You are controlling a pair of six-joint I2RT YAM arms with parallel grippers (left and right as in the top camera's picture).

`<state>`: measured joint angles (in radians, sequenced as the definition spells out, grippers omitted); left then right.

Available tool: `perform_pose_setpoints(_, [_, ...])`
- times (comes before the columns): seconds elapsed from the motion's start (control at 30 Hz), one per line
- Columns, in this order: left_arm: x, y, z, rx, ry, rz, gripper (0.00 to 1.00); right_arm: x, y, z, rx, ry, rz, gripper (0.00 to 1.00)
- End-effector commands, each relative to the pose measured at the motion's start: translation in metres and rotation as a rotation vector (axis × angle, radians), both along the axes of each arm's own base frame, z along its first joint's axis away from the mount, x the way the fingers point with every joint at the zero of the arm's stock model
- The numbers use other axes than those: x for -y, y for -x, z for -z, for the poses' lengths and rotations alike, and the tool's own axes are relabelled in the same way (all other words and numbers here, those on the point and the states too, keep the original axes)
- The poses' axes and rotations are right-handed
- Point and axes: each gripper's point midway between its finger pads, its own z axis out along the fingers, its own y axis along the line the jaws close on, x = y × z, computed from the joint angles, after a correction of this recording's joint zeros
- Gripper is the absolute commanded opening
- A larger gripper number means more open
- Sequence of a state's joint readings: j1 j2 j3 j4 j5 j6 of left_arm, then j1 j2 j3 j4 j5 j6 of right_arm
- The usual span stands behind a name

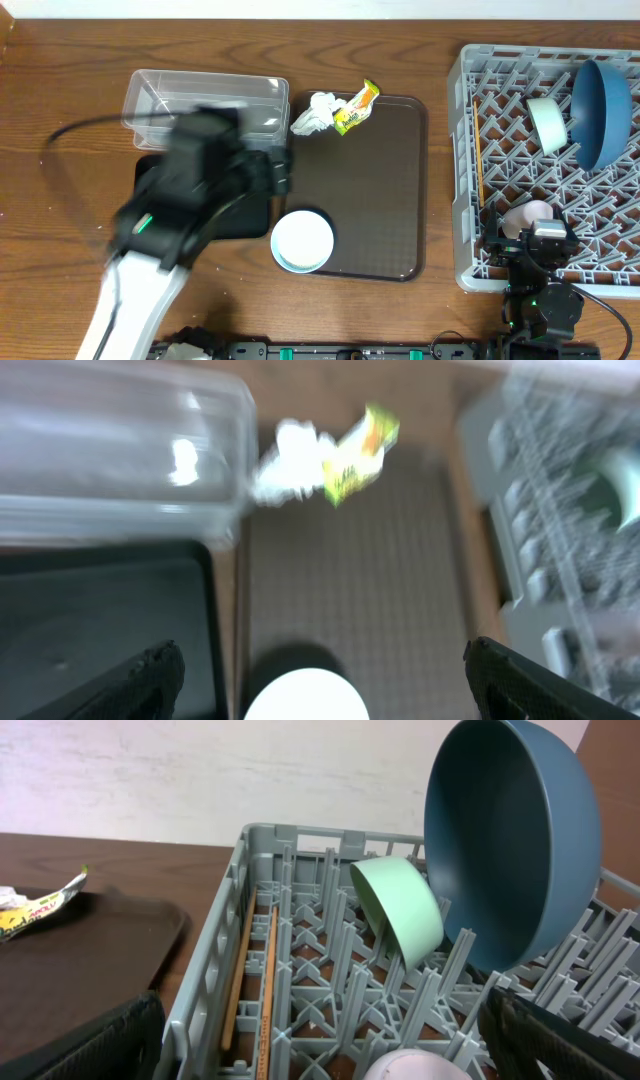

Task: Sort waste into correct bins and load items into the dishwasher rack
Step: 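Reach the left gripper to the crumpled white paper and grasp it, then carry the paper left and drop it into the clear container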

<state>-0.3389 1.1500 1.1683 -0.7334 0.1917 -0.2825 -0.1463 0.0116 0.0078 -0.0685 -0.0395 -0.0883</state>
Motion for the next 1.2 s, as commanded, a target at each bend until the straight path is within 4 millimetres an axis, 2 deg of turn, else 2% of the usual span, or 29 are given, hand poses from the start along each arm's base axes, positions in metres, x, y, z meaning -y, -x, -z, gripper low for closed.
perform_pose_setpoints(0.0, [0.038, -0.009, 0.042, -0.122, -0.035, 0.151, 0.92, 0.001, 0.0, 0.0, 0.0, 0.011, 0.006, 0.99])
perform_pose_setpoints(0.03, [0.054, -0.014, 0.052, -0.147, -0.004, 0.195, 0.92, 0.001, 0.0, 0.0, 0.0, 0.011, 0.005, 0.99])
perform_pose_setpoints(0.1, [0.069, -0.025, 0.06, -0.143, 0.026, 0.226, 0.84, 0.001, 0.0, 0.0, 0.0, 0.011, 0.006, 0.99])
perform_pose_setpoints(0.17, [0.08, -0.044, 0.076, -0.117, 0.006, 0.24, 0.8, 0.001, 0.0, 0.0, 0.0, 0.011, 0.006, 0.99])
perform_pose_setpoints(0.37, [0.077, -0.105, 0.139, -0.02, -0.212, 0.18, 0.8, 0.001, 0.0, 0.0, 0.0, 0.011, 0.005, 0.99])
perform_pose_setpoints(0.53, [0.082, -0.137, 0.182, 0.036, -0.29, 0.201, 0.79, 0.001, 0.0, 0.0, 0.0, 0.011, 0.006, 0.99])
perform_pose_setpoints(0.7, [0.082, -0.164, 0.199, 0.125, -0.333, 0.162, 0.78, 0.001, 0.0, 0.0, 0.0, 0.011, 0.006, 0.99])
perform_pose_setpoints(0.83, [0.085, -0.172, 0.211, 0.155, -0.35, 0.181, 0.76, 0.001, 0.0, 0.0, 0.0, 0.011, 0.006, 0.99])
perform_pose_setpoints(1.03, [0.07, -0.181, 0.235, 0.151, -0.43, 0.113, 0.75, 0.001, 0.0, 0.0, 0.0, 0.011, 0.006, 0.99])
perform_pose_setpoints(1.17, [0.072, -0.177, 0.239, 0.137, -0.429, 0.122, 0.55, 0.001, 0.0, 0.0, 0.0, 0.011, 0.005, 0.99])
